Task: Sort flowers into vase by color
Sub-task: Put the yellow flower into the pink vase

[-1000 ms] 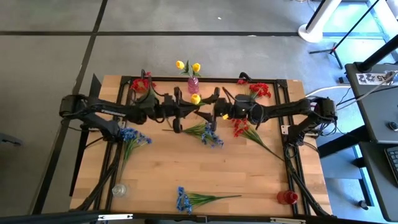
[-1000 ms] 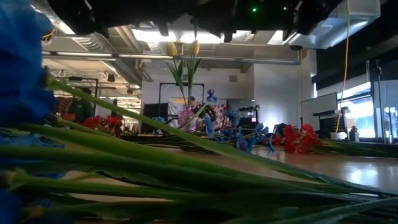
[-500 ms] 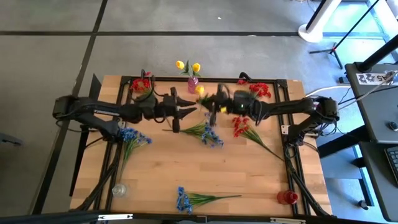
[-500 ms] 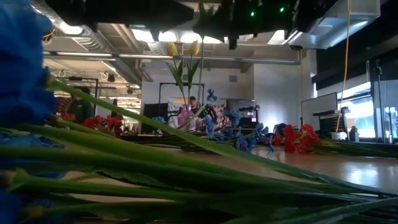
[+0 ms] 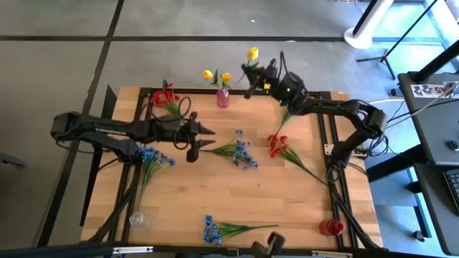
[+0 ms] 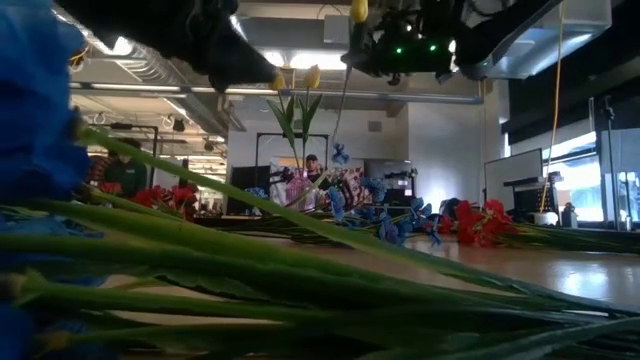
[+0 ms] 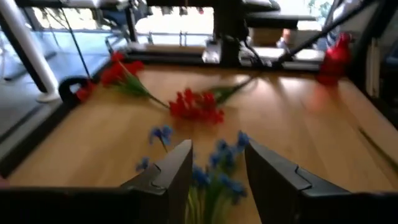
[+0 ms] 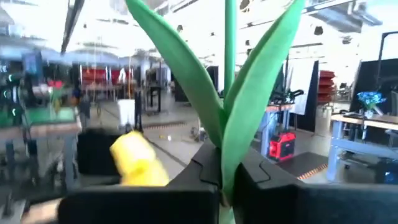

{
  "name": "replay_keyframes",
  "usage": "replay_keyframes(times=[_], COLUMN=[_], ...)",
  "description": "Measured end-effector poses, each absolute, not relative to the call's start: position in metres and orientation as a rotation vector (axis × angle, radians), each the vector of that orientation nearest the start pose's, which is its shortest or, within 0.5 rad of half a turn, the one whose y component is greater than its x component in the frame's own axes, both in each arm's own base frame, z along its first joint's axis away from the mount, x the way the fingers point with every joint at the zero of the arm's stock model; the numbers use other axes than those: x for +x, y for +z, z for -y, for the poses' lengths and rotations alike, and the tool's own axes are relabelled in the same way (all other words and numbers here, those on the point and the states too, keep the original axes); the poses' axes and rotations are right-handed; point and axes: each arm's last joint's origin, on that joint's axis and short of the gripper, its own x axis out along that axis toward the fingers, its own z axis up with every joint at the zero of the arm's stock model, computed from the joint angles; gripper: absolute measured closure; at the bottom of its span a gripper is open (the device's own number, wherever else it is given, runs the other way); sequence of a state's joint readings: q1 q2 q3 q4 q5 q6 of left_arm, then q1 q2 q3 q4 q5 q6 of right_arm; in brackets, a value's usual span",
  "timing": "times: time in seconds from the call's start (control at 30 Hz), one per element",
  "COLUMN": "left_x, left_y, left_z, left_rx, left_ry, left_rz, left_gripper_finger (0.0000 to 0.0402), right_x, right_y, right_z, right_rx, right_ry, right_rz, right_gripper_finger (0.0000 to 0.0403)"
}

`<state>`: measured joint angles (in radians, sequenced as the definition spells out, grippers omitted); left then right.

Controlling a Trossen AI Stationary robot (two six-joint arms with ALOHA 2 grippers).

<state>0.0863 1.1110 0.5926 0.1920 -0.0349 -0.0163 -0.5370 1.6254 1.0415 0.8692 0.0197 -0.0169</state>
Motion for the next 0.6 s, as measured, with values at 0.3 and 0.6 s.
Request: replay_keyframes(times=[0.3,0.6], left_x=[0.228,0.224], left_y=[0.214,0.205], left_z=[-0.010,-0.010], left_rx=[-0.038,-0.062], left_ry=[0.087,0.115], left_rz=[-0.393,-0.342], left_gripper_finger=[0.0266,0.0266], right_x=[0.351,0.356], right_y=[0.312,0.307], right_z=[0.220,0.222], right_rx=[0.017,0.042], right_ry=[-0.419,-0.395], right_rz=[0.223,0.157], right_gripper_finger=[0.0392,0.0388])
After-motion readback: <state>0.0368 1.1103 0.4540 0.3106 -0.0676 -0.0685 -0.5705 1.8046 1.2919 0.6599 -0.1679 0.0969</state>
